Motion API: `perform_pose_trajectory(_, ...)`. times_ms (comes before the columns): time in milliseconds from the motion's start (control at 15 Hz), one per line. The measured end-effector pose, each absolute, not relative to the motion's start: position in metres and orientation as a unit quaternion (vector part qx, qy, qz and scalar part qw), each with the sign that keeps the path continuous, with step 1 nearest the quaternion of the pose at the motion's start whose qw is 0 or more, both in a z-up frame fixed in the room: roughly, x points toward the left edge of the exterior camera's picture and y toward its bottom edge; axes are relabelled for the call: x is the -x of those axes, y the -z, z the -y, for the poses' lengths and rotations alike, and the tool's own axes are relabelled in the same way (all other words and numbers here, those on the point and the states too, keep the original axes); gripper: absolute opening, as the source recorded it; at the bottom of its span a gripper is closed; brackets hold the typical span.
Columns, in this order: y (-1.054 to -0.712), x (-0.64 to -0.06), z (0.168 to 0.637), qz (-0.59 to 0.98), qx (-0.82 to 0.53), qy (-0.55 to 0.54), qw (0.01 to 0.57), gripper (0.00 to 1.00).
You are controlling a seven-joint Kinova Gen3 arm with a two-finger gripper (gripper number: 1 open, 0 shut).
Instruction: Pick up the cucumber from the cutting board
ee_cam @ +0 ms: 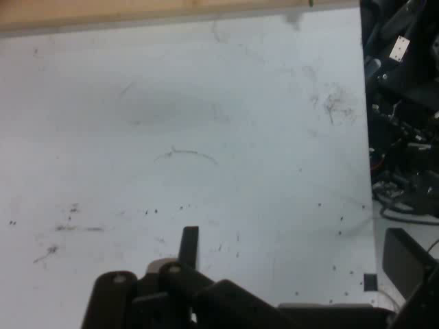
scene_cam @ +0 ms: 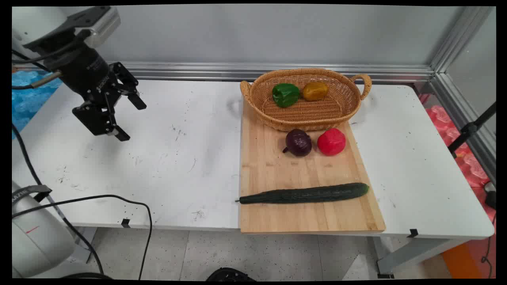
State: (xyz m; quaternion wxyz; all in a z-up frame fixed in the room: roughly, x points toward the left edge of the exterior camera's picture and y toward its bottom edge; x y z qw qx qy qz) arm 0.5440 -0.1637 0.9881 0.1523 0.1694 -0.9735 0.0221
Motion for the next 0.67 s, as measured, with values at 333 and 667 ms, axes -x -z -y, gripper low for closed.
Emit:
perform_pose_trajectory(333, -0.987, -0.509, 0.174, 0.967, -0.18, -0.019, 0.182, 1.0)
perform_pose_trajectory(667, -0.977, -0.447, 0.189, 0.958, -0.191, -0.022, 0.211, 1.0)
